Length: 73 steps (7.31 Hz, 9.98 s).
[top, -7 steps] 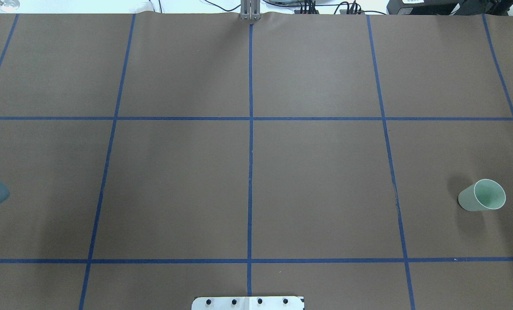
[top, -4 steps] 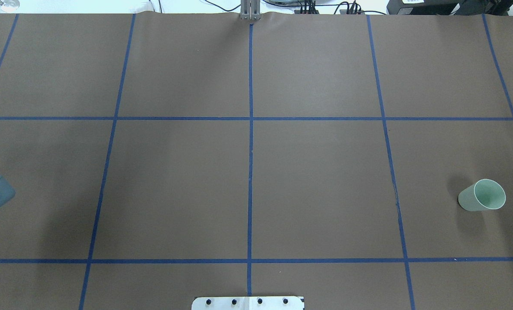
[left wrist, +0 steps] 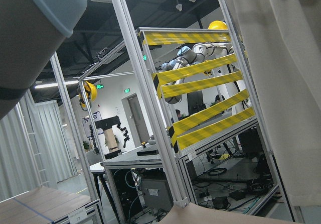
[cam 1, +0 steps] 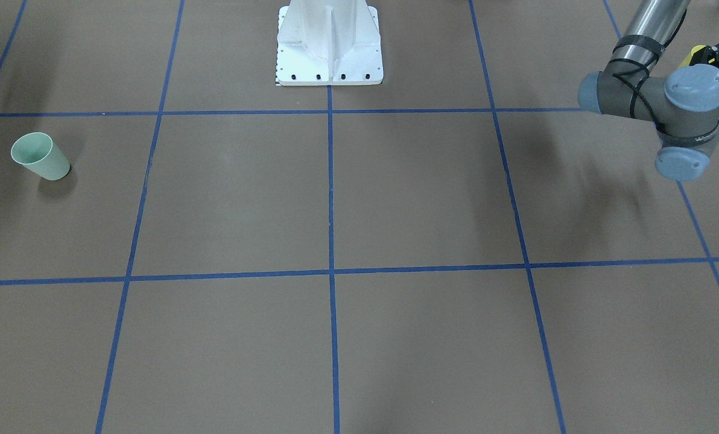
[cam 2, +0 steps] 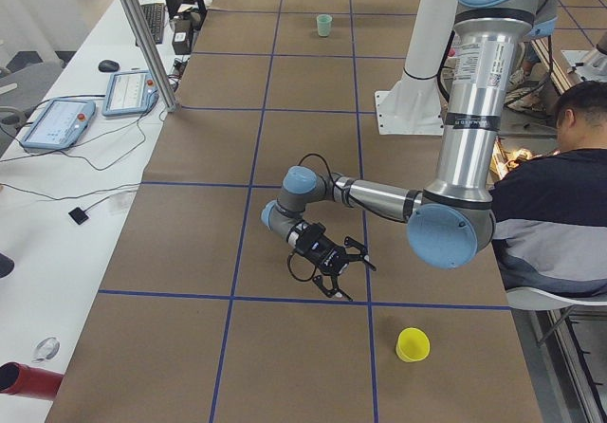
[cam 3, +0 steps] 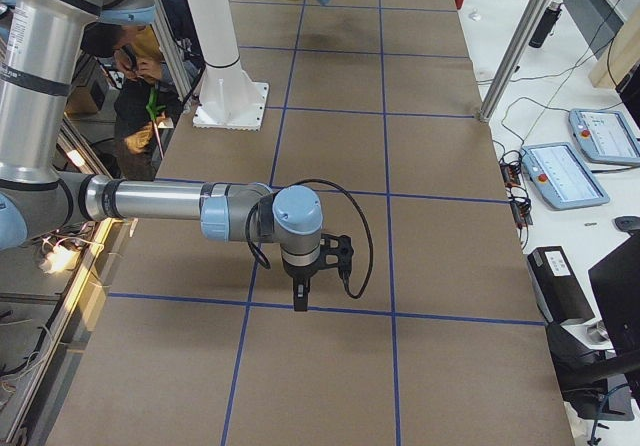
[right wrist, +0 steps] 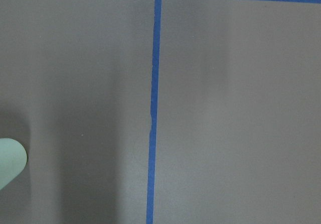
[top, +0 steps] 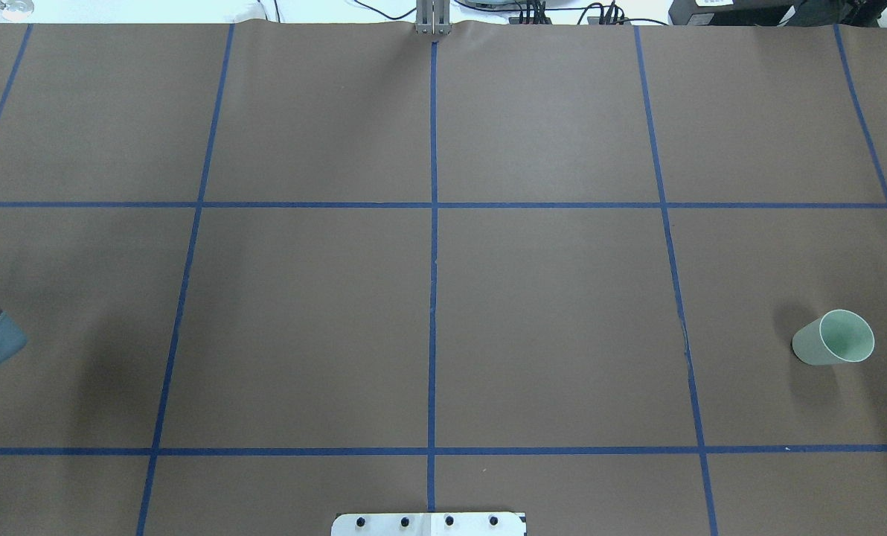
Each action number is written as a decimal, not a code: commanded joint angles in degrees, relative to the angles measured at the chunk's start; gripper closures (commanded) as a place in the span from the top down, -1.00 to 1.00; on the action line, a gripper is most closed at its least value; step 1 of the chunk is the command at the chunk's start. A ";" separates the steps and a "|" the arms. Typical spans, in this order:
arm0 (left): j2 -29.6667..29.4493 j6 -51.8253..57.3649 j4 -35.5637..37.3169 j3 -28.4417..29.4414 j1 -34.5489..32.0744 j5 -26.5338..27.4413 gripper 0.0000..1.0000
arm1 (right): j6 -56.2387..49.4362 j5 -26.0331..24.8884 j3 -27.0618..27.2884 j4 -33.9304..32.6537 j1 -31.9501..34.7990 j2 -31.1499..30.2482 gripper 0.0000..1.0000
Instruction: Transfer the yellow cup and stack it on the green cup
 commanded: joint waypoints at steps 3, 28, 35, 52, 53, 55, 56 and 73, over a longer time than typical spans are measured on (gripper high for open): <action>1.17 -5.41 -11.57 9.17 1.34 -7.78 1.00 | 0.03 -0.09 -0.50 2.60 0.00 -0.10 1.00; 10.57 -3.41 -24.19 12.21 2.84 -16.47 -0.97 | -0.14 -0.18 -2.09 6.74 0.00 0.34 1.00; 9.35 0.02 -36.20 8.34 1.87 26.33 -1.00 | -0.05 -0.44 -2.18 6.74 0.00 2.97 1.00; 8.39 84.23 -157.39 5.01 0.29 30.27 -1.00 | 0.65 2.11 -1.65 6.65 0.00 4.03 1.00; 7.25 89.28 -160.90 2.47 0.90 24.76 -1.00 | 0.65 2.11 -1.65 6.65 0.00 4.11 1.00; 2.17 93.77 -168.20 1.56 9.29 20.32 -1.00 | 0.65 3.24 -1.56 6.65 0.00 4.46 1.00; 0.49 97.64 -168.32 1.39 11.60 17.35 -1.00 | 0.74 3.77 -1.65 6.65 0.00 5.68 1.00; -22.03 115.57 -161.64 3.14 15.49 -15.03 -0.80 | 61.34 12.24 0.46 8.13 -32.74 49.79 1.00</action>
